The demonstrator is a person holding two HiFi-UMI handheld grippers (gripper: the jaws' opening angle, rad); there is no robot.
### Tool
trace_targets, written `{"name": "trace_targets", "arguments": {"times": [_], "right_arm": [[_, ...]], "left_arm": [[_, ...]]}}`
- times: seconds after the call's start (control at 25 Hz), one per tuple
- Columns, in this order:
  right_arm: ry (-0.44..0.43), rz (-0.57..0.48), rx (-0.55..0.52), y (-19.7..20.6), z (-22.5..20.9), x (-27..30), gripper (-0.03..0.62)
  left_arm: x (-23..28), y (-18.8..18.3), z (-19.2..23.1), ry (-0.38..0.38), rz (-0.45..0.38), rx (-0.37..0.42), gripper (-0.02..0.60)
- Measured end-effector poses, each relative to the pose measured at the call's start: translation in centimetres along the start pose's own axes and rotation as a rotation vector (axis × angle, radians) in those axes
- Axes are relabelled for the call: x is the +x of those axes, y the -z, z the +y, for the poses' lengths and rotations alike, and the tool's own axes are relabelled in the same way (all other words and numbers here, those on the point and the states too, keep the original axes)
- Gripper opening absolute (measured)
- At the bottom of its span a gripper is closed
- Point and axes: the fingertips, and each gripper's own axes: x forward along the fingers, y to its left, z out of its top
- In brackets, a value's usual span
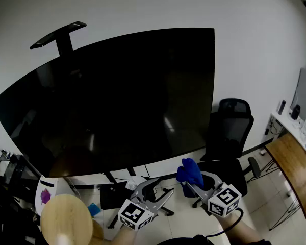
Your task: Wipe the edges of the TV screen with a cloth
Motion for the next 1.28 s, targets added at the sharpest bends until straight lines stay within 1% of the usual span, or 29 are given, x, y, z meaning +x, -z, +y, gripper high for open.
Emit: {"name": "trace_targets", "arguments": {"times": [0.2, 0.4, 0.56, 0.88, 1.04, 1.28], "right_arm": [[0.02, -0.007, -0.011, -0.3, -2.4, 0.5, 0.156], [0.059, -0.012, -0.024, -0.9, -7.2, 0.8, 0.156], [0.085, -0.013, -0.023, -1.1, -12.0, 1.2, 0.156], [0.115, -0.016, -0.013, -1.0, -22.9, 2.3, 0.156], [0.12, -0.007, -0.004, -0.1, -28.3, 3.1, 0.156], [0.108, 0.042, 0.013, 2.2, -35.4, 4.5, 0.156]], "left_arm": [[1.6, 0.3, 0.7, 0.011, 0.009, 0.009, 0.222], [4.7, 0.4, 1.6, 0.019, 0.011, 0.008, 0.222], [8.2, 0.5, 2.6, 0.02, 0.017, 0.007, 0.222], [16.6, 1.6, 4.2, 0.022, 0.043, 0.0, 0.222], [21.1, 2.1, 4.9, 0.017, 0.062, -0.001, 0.222], [27.8, 2.7, 5.2, 0.015, 0.084, 0.003, 0.222]]}}
